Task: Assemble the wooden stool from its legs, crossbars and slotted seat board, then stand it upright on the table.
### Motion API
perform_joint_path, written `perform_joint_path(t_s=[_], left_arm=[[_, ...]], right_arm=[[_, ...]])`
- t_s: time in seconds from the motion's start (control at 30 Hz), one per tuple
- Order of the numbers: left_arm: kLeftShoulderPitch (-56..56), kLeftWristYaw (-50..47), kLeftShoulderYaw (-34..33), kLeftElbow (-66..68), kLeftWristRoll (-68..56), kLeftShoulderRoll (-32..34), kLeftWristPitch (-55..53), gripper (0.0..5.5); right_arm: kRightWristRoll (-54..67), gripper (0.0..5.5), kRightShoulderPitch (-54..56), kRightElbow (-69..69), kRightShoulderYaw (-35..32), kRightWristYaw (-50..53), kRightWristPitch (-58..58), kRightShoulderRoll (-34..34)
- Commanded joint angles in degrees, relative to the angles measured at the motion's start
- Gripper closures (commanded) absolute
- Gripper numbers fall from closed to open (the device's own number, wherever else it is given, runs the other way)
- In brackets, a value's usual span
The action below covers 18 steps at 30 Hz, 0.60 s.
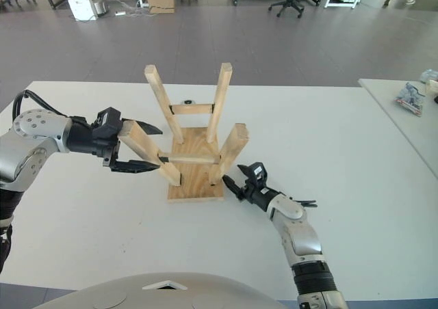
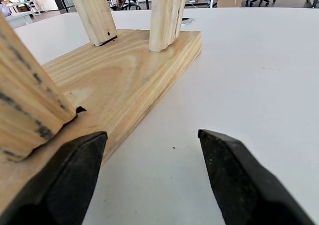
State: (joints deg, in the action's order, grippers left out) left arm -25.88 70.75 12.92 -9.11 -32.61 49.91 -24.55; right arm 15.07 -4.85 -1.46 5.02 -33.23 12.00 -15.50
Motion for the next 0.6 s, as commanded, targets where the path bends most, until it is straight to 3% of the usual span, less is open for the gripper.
perform_joint_path(t_s=[0.03,0.47,0.6], left_arm=[[6.8,-1.0,13.0,2.2,10.3,-0.8,-6.3,0.29],[9.2,-3.0,17.3,-1.9,12.0,1.0,-7.1,0.13],[6.2,-6.6,13.3,0.1,9.7,-1.9,-6.0,0.13]], right_arm=[[0.0,2.06,2.6,-0.7,4.0,-2.5,0.8,2.2],[0.6,2.06,6.4,-2.2,0.2,-1.7,1.3,0.2],[0.7,2.06,6.5,-2.0,-0.2,-1.6,1.6,-0.1]])
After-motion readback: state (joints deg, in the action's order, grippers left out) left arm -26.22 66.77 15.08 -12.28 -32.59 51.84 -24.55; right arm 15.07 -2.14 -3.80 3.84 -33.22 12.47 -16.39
